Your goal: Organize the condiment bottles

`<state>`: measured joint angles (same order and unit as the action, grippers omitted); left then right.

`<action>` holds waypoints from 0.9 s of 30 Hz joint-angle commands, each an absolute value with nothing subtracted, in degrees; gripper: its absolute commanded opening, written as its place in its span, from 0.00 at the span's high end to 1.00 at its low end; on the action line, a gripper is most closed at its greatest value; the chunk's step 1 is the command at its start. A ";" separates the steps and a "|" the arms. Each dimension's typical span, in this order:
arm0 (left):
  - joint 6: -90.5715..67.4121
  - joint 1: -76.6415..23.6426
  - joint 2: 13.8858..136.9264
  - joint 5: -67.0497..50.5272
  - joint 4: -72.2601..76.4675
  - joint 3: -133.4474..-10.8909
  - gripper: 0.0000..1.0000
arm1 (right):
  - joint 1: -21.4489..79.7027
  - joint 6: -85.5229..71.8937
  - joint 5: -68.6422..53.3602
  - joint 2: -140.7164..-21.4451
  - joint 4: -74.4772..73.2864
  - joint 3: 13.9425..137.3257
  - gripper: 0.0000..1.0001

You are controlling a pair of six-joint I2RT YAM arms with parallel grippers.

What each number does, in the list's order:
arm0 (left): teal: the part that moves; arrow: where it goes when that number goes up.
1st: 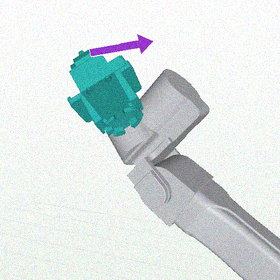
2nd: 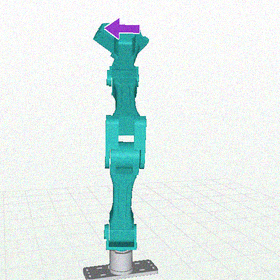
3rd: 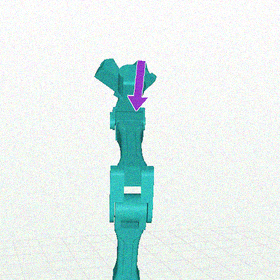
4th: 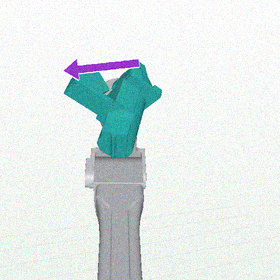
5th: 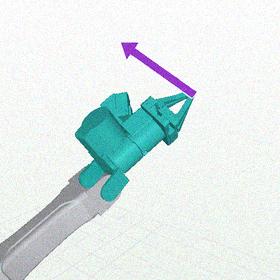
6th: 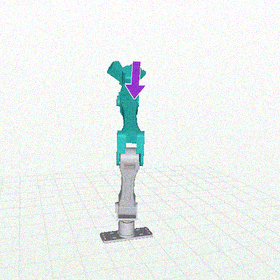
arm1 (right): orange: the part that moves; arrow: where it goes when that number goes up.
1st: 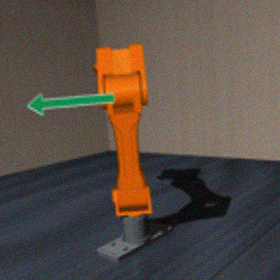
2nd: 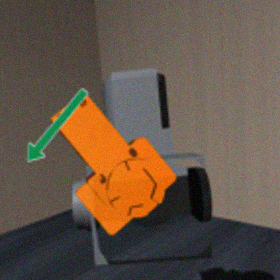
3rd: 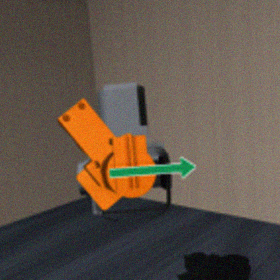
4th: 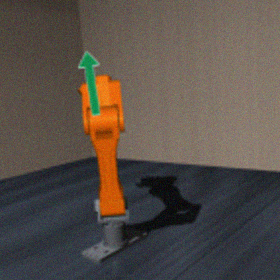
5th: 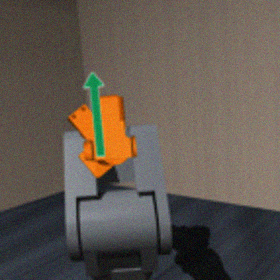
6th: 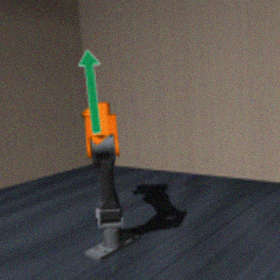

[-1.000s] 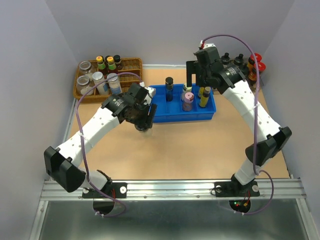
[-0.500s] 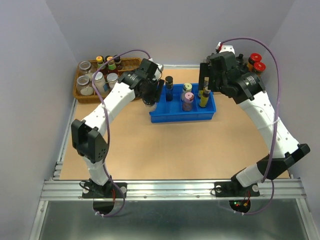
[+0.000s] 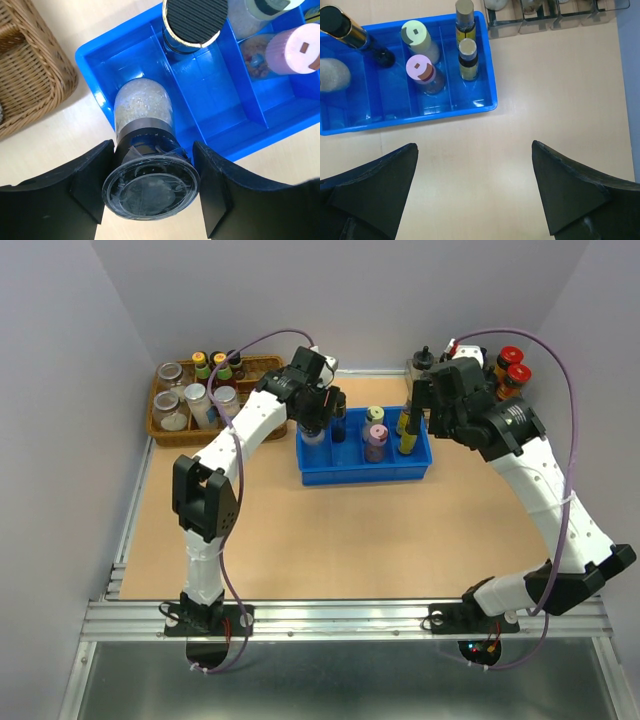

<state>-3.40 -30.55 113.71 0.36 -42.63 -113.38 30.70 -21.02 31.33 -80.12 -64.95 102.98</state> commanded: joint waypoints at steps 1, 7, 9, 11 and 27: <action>-1.84 -29.36 113.90 0.44 -41.14 -116.63 1.00 | 30.32 -21.97 32.78 -79.10 -64.95 102.30 0.00; -2.11 -28.48 118.46 0.26 -40.69 -118.73 1.00 | 30.32 -22.23 32.17 -80.07 -64.51 101.52 0.00; -2.20 -28.21 119.53 0.26 -40.52 -119.26 1.00 | 30.32 -22.24 31.82 -79.89 -64.25 100.99 0.00; -2.29 -27.95 121.02 0.26 -40.52 -120.50 1.00 | 30.41 -22.32 31.64 -79.72 -64.25 100.64 0.00; -2.99 -26.46 123.93 -1.23 -41.48 -125.51 0.24 | 30.32 -22.06 31.03 -79.98 -63.90 99.84 0.00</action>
